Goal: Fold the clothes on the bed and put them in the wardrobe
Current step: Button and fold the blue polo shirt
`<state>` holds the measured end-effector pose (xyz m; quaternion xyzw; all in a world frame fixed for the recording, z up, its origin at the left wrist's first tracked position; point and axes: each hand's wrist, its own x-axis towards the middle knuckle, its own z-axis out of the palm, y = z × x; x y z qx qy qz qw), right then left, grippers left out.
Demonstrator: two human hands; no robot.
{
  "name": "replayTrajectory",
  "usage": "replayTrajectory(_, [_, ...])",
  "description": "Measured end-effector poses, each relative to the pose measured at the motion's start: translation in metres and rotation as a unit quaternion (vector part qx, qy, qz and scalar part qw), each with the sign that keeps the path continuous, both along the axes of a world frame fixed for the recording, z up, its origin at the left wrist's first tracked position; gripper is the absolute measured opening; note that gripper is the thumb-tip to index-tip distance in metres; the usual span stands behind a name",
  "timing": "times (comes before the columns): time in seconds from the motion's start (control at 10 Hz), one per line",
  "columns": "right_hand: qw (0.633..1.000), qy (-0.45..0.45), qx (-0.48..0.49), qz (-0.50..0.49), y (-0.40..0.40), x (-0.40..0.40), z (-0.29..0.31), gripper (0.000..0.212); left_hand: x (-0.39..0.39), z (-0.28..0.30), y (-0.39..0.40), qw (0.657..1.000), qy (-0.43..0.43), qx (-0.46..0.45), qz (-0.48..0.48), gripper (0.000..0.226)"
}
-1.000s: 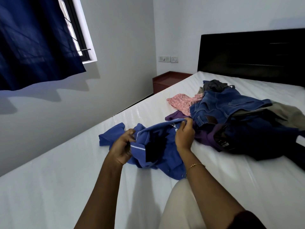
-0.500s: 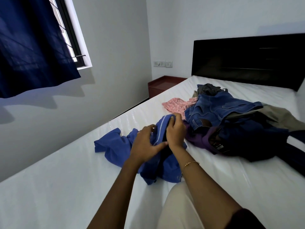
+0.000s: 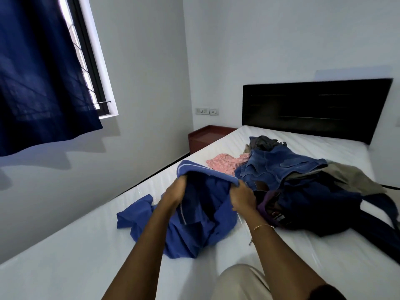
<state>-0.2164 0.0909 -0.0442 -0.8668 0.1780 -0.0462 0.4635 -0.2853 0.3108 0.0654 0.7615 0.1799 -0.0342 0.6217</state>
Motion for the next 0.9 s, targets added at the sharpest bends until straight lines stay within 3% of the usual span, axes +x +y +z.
replayTrajectory(0.1, [0.924,0.094,0.360,0.091,0.023,0.025,0.029,0.089,-0.016,0.026,-0.017,0.984,0.003,-0.175,-0.011,0.073])
replayTrajectory(0.2, [0.890,0.073,0.433,0.121,0.046,0.000,0.070,0.098,-0.020,0.039,-0.028,0.954,-0.079,-0.291,0.007,0.067])
replayTrajectory(0.3, [0.825,-0.068,0.532,0.179,0.065,-0.041,0.168,0.074,0.002,0.090,-0.043,0.902,-0.207,-0.379,-0.008,0.052])
replayTrajectory(0.4, [0.836,-0.125,0.511,0.155,0.059,-0.041,0.210,0.064,-0.001,0.127,-0.056,0.892,-0.252,-0.375,-0.027,0.050])
replayTrajectory(0.5, [0.843,-0.223,0.462,0.159,0.028,-0.035,0.270,0.059,-0.020,0.195,-0.103,0.887,-0.308,-0.318,-0.129,0.041])
replayTrajectory(0.6, [0.849,-0.269,0.431,0.144,-0.004,-0.029,0.301,0.057,-0.028,0.223,-0.135,0.879,-0.331,-0.296,-0.174,0.031])
replayTrajectory(0.7, [0.858,-0.322,0.382,0.122,-0.052,-0.047,0.349,0.054,-0.040,0.263,-0.177,0.866,-0.342,-0.311,-0.192,0.027])
replayTrajectory(0.9, [0.878,-0.383,0.257,0.130,-0.096,-0.076,0.426,0.043,-0.069,0.303,-0.199,0.821,-0.408,-0.356,-0.183,0.041])
